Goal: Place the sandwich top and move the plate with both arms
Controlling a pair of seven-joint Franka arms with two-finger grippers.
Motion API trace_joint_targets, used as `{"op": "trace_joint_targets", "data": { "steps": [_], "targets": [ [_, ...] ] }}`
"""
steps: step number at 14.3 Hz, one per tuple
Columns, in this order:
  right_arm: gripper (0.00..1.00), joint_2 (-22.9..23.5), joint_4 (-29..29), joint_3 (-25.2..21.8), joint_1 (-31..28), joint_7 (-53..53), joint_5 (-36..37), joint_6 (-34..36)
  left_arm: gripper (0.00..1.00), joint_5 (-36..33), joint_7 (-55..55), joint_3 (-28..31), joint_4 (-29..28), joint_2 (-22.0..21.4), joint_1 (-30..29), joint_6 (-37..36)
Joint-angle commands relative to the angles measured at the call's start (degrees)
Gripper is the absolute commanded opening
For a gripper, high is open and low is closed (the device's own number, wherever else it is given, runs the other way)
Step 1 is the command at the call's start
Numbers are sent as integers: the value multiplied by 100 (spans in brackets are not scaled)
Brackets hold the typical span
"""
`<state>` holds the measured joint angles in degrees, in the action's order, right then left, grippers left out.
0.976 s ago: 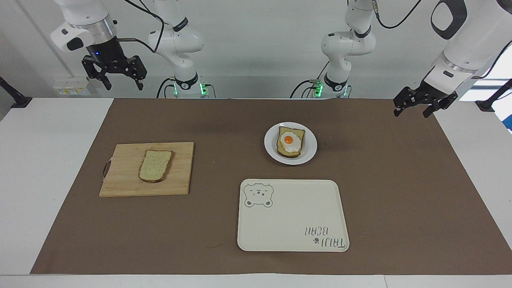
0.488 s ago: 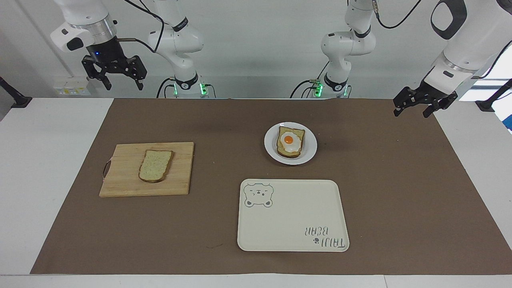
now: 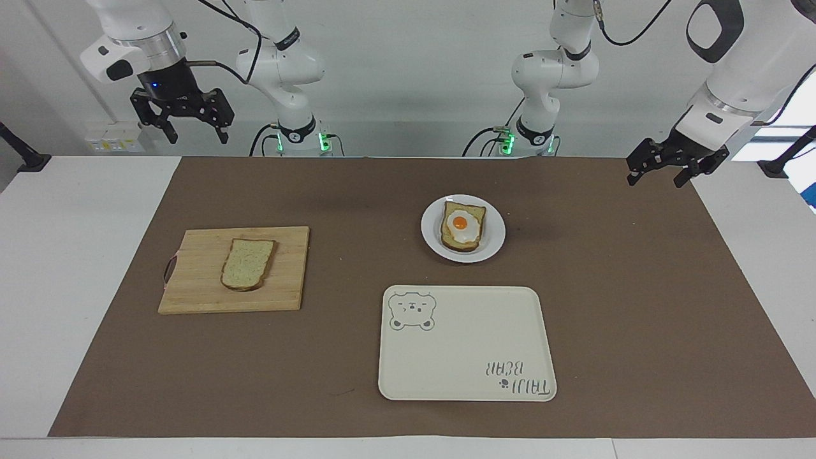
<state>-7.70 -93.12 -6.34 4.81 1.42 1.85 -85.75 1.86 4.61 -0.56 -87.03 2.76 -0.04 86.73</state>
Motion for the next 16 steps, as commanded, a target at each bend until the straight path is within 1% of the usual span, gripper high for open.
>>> {"op": "trace_joint_targets", "data": {
  "steps": [1, 16],
  "targets": [
    [100, -135, -137, 36, -68, 60, 26, -4, 100, -98, -74, 47, -95, -109, 92, -69],
    [100, -144, -137, 36, -68, 60, 26, 32, 100, -98, -74, 47, -165, -144, 101, -69]
  ]
}}
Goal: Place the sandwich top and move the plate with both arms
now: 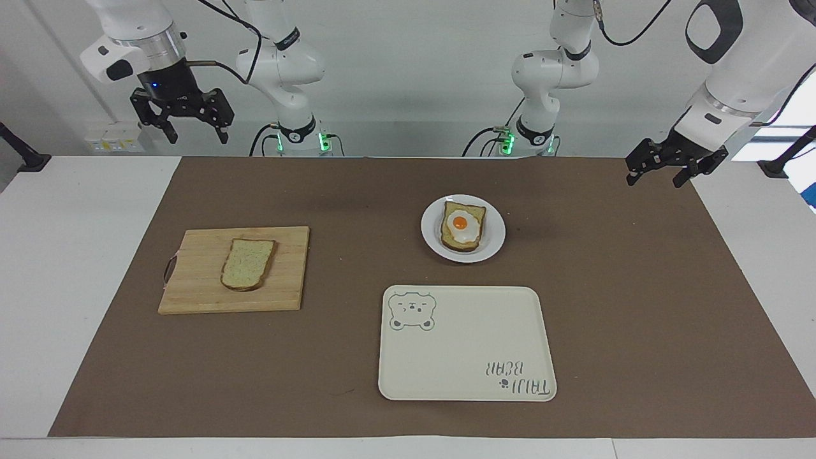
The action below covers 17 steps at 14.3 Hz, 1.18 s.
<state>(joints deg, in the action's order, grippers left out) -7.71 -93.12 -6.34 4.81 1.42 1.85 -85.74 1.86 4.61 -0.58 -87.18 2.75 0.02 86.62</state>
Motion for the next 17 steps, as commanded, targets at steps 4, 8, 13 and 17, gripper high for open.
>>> {"op": "trace_joint_targets", "data": {
  "steps": [4, 8, 13, 17],
  "targets": [
    [100, -143, -137, 36, -68, 51, 26, 14, 100, -98, -74, 49, -159, -152, 95, -67],
    [100, -134, -180, 36, -68, 68, -9, 5, 100, -98, -74, 49, -159, -152, 95, -58],
    [100, -134, -277, 36, -77, 95, -36, -30, 100, -98, -74, 49, -176, -152, 95, -40],
    [100, -161, -724, 10, -121, 306, -62, -362, 100, -98, -65, 49, -246, -196, 95, -32]
  ]
}}
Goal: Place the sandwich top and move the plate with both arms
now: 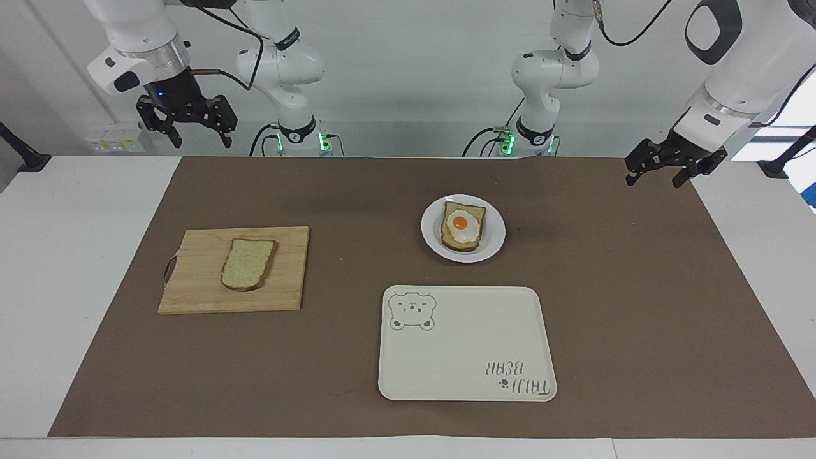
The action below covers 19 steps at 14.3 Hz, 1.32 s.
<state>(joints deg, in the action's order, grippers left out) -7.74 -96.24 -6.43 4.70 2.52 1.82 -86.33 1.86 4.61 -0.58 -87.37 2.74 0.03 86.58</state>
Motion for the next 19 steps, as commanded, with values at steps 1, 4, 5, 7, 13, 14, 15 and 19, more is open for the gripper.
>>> {"op": "trace_joint_targets", "data": {
  "steps": [1, 4, 5, 7, 13, 14, 15, 19],
  "targets": [
    [100, -175, -552, 19, -101, 196, -68, -488, 100, -98, -65, 49, -246, -195, 94, -27],
    [100, -149, -904, 19, -101, 205, -112, -866, 100, -98, -74, 49, -246, -203, 94, -27],
    [100, -149, -1070, 19, -101, 205, -190, -1042, 100, -98, -74, 49, -246, -203, 94, -27],
    [100, -79, -1247, 19, -101, 214, -217, -1297, 100, -98, -65, 49, -246, -203, 94, -27],
    [100, 280, -1661, 19, -110, 521, -235, -2080, 100, -98, -65, 49, -246, -203, 94, -27],
    [100, 377, -1661, 19, -119, 530, -261, -2185, 100, -98, -74, 49, -246, -203, 94, -27],
    [100, 491, -1670, 19, -145, 539, -340, -2282, 100, -98, -74, 49, -246, -203, 94, -27],
    [100, 949, -1687, 19, -285, 635, -489, -2747, 100, -98, -65, 49, -246, -203, 94, -27]
  ]
}}
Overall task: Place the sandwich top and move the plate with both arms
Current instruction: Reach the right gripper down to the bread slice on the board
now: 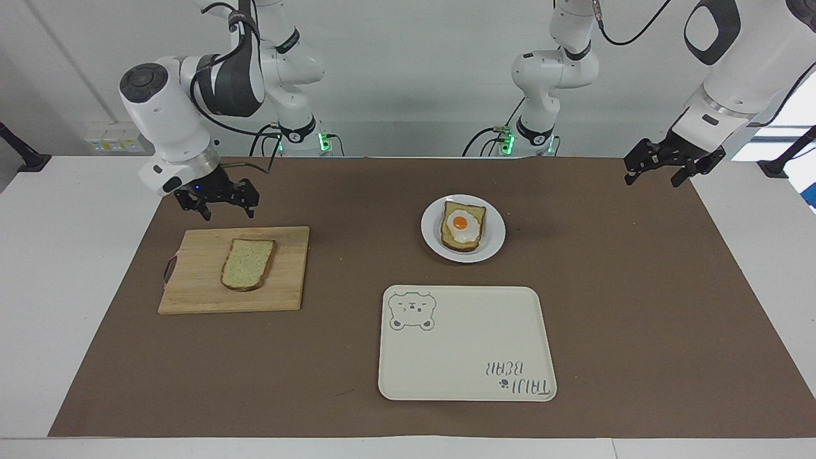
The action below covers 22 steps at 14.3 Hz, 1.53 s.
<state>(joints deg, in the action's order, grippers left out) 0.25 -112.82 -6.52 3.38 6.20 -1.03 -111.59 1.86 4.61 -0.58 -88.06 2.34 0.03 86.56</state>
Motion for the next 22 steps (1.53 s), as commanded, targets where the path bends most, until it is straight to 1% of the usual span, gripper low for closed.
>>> {"op": "trace_joint_targets", "data": {
  "steps": [1, 3, 5, 6, 8, 11, 16, 18, 22],
  "targets": [
    [100, 229, -29, 28, -223, 320, -265, -327, 100, -98, -65, 50, -176, -164, 94, -26],
    [100, 326, -29, 28, -302, 312, -310, -459, 100, -98, -74, 50, -176, -164, 94, -26],
    [100, 423, -29, 20, -408, 329, -642, -495, 100, -98, -74, 50, -176, -164, 94, -26],
    [100, 562, -29, 28, -522, 390, -766, -530, 100, -98, -65, 50, -168, -164, 94, -26],
    [100, 800, -29, 20, -602, 662, -995, -854, 100, -98, -118, 50, -115, -146, 85, -61],
    [100, 1055, -29, 28, -681, 777, -1031, -1074, 100, -98, -118, 85, -106, -146, -11, -52],
    [100, 1337, -91, 28, -769, 1005, -1083, -1329, 100, -98, -118, 129, -106, -146, 6, -52],
    [100, 1495, -170, 28, -769, 1216, -1433, -1549, 100, -98, -118, 129, -106, -146, -3, -52],
    [100, 1504, -170, 20, -742, 1252, -1444, -1603, 100, -98, -118, 129, -106, -146, -3, -52]
  ]
}}
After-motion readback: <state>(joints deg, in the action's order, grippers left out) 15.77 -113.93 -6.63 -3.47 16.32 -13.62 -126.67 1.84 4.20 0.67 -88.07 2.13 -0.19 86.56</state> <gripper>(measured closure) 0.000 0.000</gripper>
